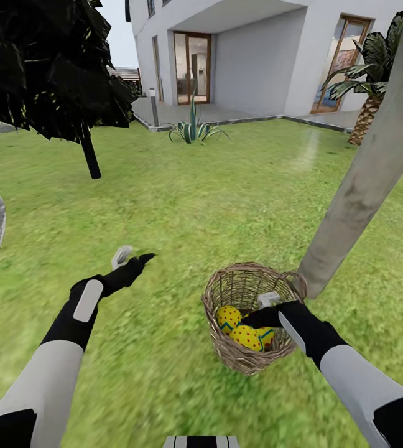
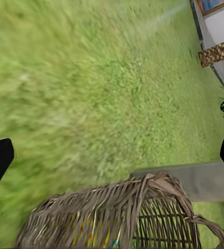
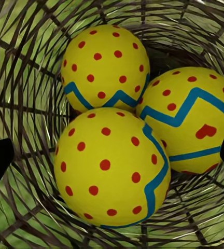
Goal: Take the three Easter eggs out of the wicker basket on the lawn in the garden, then place them on the lawn next to a single tree (choose any tree) so that all three eggs are next to the same tree and none are left in the basket.
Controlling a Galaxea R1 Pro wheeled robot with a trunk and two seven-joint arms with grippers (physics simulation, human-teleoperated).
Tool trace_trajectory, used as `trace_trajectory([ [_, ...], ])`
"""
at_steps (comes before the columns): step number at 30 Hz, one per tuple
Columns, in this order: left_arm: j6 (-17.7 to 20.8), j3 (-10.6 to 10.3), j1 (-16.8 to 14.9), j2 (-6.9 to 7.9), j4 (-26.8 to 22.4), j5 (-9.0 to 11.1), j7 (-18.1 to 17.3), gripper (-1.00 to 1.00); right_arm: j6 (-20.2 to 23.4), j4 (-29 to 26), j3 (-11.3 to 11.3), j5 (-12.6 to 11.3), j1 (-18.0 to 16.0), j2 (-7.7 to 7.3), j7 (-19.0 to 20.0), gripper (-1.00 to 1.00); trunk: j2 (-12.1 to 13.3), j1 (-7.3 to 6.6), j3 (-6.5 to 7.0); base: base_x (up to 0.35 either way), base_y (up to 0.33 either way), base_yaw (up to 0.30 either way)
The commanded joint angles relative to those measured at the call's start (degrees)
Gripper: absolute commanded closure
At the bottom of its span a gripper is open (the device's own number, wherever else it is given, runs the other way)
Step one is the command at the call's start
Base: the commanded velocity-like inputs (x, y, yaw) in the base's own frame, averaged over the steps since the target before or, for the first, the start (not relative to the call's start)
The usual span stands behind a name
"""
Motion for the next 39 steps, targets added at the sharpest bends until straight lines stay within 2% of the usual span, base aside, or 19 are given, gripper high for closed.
trace_trajectory([
  [1, 0.37, 0.17, -0.03, 0.31, -0.01, 0.06, -0.17, -1.0, 0.37, -0.07, 0.29, -0.53, -0.07, -0.08, -0.2, -1.0, -0.02, -0.01, -0.05, 0.0, 0.0, 0.0],
  [6, 0.3, 0.17, -0.03, 0.45, 0.07, -0.17, -0.17, -1.0, 1.98, 1.28, -0.86, -0.98, -1.7, 0.02, -0.67, -1.0, -0.02, -0.01, -0.05, 0.0, 0.0, 0.0],
  [8, 0.3, 0.17, -0.03, 0.44, 0.08, -0.19, -0.17, -1.0, 2.62, 1.92, -1.5, -1.06, -2.35, 0.67, -1.32, -1.0, -0.02, -0.01, -0.05, 0.0, 0.0, 0.0],
  [9, 0.3, 0.17, -0.03, 0.44, 0.08, -0.19, -0.17, -1.0, 12.19, 12.51, -4.5, -1.08, -15.08, 1.82, -3.52, -1.0, -0.02, -0.01, -0.05, 0.0, 0.0, 0.0],
  [14, 0.3, 0.17, -0.03, 0.44, 0.06, -0.12, -0.17, -1.0, 14.1, 22.03, -5.24, -1.22, -24.1, 6.11, -10.02, -1.0, -0.02, -0.01, -0.05, 0.0, 0.0, 0.0],
  [18, 0.3, 0.17, -0.03, 0.44, 0.04, -0.11, -0.17, -1.0, 15.4, 23.12, -5.33, -1.33, -25.23, 8.08, -10.58, -1.0, -0.02, -0.01, -0.05, 0.0, 0.0, 0.0],
  [21, 0.3, 0.17, -0.03, 0.39, 0.03, -0.11, -0.17, -1.0, 16.89, 23.31, -5.34, -1.35, -25.45, 8.87, -10.61, -1.0, -0.02, -0.01, -0.05, 0.0, 0.0, 0.0],
  [27, 0.3, 0.17, -0.03, 0.35, 0.06, -0.11, -0.17, -1.0, 17.58, 22.97, -5.59, -4.11, -25.36, 9.15, -10.57, -1.0, -0.02, -0.01, -0.05, 0.0, 0.0, 0.0],
  [33, 0.3, 0.17, -0.03, 0.35, 0.03, -0.11, -0.17, -1.0, 17.65, 22.84, -5.61, -4.53, -25.34, 9.21, -10.53, -1.0, -0.02, -0.01, -0.05, 0.0, 0.0, 0.0],
  [39, 0.3, 0.17, -0.03, 0.35, 0.0, -0.04, -0.17, -1.0, 19.87, 22.98, -5.61, -4.69, -25.34, 9.2, -10.53, -1.0, -0.02, -0.01, -0.05, 0.131, 0.0, 0.0],
])
